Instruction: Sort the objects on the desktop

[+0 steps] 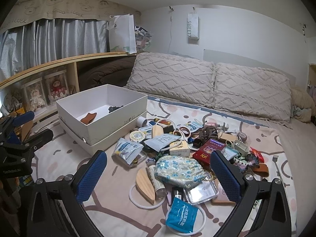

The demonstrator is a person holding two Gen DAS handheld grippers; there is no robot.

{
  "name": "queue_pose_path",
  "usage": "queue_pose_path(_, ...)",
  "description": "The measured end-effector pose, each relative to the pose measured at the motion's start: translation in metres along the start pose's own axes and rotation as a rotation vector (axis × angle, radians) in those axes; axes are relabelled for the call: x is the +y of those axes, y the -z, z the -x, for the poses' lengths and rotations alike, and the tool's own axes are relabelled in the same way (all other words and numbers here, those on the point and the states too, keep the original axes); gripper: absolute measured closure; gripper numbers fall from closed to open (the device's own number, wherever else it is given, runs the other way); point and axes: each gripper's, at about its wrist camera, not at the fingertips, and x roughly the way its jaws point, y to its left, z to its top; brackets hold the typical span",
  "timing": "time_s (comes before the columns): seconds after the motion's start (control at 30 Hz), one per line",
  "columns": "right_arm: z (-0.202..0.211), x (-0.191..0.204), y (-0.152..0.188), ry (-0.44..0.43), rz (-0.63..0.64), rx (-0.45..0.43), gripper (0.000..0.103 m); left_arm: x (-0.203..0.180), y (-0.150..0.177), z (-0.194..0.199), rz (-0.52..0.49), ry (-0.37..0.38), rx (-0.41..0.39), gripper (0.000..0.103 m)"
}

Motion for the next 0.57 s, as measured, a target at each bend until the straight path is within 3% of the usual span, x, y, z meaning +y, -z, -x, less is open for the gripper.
queue_pose_path(0.57, -0.0001, -0.0033, 0.001, 0.001, -0.015, -0.001, 0.0, 0.0031, 0.0017, 0.0039, 0.032, -0.005, -0.016, 0.0)
